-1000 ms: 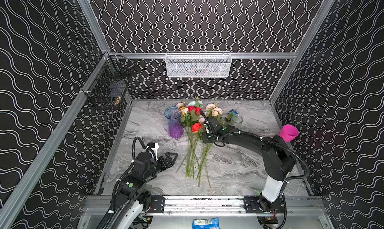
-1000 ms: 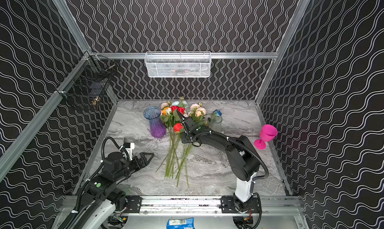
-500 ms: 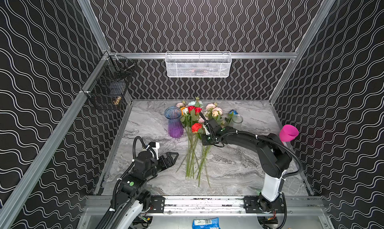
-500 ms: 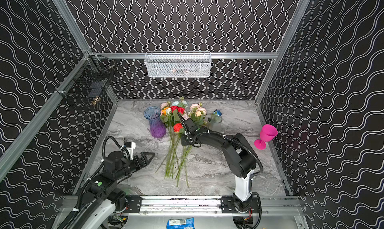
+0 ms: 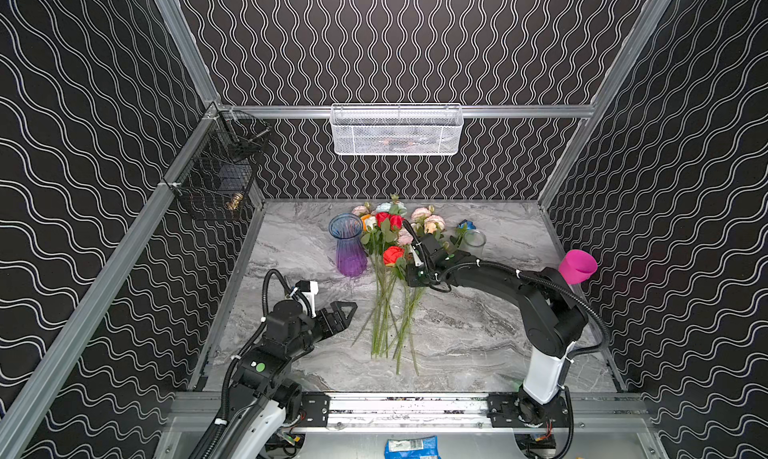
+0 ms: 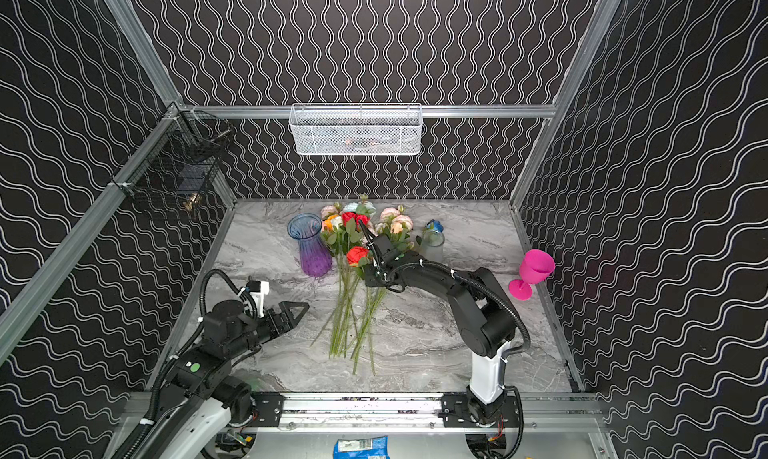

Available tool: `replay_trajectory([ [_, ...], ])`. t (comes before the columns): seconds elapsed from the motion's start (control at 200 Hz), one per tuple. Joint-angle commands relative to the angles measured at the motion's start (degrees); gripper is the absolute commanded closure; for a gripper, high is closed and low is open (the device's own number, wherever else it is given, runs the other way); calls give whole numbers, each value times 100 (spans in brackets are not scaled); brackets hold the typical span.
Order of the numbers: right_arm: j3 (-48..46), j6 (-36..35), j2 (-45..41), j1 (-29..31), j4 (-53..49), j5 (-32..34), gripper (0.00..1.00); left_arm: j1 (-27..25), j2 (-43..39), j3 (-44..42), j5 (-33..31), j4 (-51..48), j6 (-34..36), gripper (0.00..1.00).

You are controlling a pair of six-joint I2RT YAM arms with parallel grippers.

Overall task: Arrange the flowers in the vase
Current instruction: 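Lower the right gripper onto a pink rose stem and close on it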

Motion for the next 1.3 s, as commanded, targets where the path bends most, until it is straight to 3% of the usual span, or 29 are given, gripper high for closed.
replay_trajectory([
  [0.0,-24,87,58,4,104,-213,71,1,-114,-59,-29,-44,39,2],
  [0.13,36,85,325,-15,153,-281,72,-3,-207,-108,-52,-71,6,2],
  [0.265,32,161,271,-82,229,-327,88,1,-161,-60,-57,-115,36,2],
  [0.35,21,171,130,-94,213,-274,93,-6,-97,19,-49,-124,64,2],
  [0.691,-319,289,-853,-89,476,-183,95,2,288,209,80,201,111,1],
  [0.946,-911,406,-1410,-95,1890,-366,95,-3,8,130,-50,109,47,1],
  [1.296,-350,500,-1448,-85,2156,-807,93,-4,-135,146,-154,18,116,1],
])
